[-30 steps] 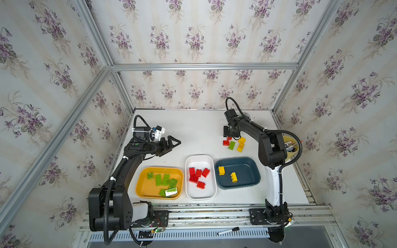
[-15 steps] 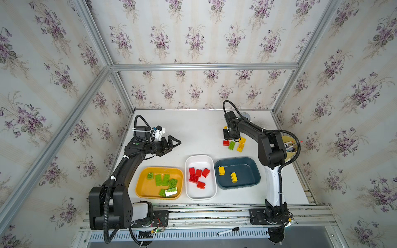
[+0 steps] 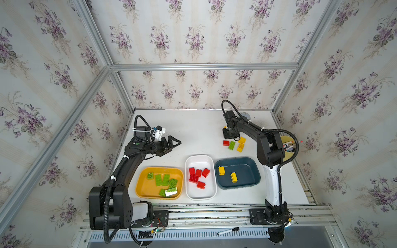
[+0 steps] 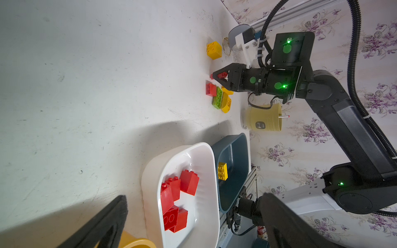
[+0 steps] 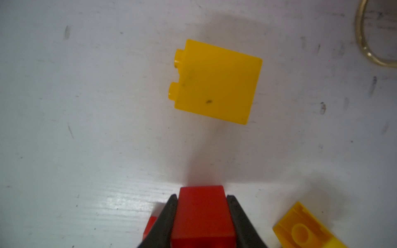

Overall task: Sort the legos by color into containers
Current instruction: 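Close the right gripper on the red 1x2 brick and lift it, then carry the red brick with the right gripper and release it into the white tray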

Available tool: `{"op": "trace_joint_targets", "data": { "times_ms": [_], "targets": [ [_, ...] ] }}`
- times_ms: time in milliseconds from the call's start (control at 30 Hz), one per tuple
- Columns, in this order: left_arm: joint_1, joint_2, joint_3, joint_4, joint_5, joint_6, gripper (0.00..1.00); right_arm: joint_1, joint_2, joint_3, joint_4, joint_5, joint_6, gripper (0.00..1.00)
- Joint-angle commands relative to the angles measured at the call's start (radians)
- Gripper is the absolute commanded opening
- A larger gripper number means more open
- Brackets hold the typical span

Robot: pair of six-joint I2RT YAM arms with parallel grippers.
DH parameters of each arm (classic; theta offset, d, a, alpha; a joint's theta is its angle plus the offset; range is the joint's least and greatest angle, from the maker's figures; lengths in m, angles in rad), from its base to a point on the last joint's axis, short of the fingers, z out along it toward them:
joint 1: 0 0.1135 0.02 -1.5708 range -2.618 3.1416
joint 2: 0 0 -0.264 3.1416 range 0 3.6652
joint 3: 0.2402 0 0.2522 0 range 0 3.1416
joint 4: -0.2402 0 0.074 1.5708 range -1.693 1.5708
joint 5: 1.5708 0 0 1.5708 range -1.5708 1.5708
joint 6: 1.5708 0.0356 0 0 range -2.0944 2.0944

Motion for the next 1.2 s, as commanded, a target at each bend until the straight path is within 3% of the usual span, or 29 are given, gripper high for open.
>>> {"op": "trace_joint_targets", "data": {
  "times_ms": [0, 267, 467, 633, 833, 900, 1067, 1167],
  "targets": [
    [-0.001, 0.004, 0.004, 0.009, 0.015, 0.013, 0.99, 0.012, -0.069, -0.018, 0.012, -0.024, -0.038, 0.36],
    [0.001, 0.015, 0.019, 0.009, 0.016, 0.014, 0.99, 0.099, -0.341, -0.194, 0.052, -0.192, -0.139, 0.37],
    [0.001, 0.013, 0.025, 0.007, 0.018, 0.011, 0.99, 0.274, -0.559, -0.398, 0.083, -0.340, -0.225, 0.37],
    [0.000, 0.010, 0.022, 0.005, 0.021, 0.012, 0.99, 0.469, -0.662, -0.542, 0.074, -0.338, -0.273, 0.37],
    [0.000, 0.005, 0.020, 0.004, 0.021, 0.012, 0.99, 0.635, -0.652, -0.639, 0.058, -0.300, -0.260, 0.38],
    [0.000, 0.004, 0.019, 0.003, 0.022, 0.015, 0.99, 0.656, -0.641, -0.654, 0.048, -0.289, -0.261, 0.41],
    [0.001, 0.003, 0.011, 0.001, 0.025, 0.019, 0.99, 0.665, -0.635, -0.645, 0.006, -0.257, -0.282, 0.65],
    [0.001, -0.001, 0.008, 0.001, 0.026, 0.020, 0.99, 0.629, -0.658, -0.606, -0.022, -0.249, -0.287, 0.73]
  ]
}}
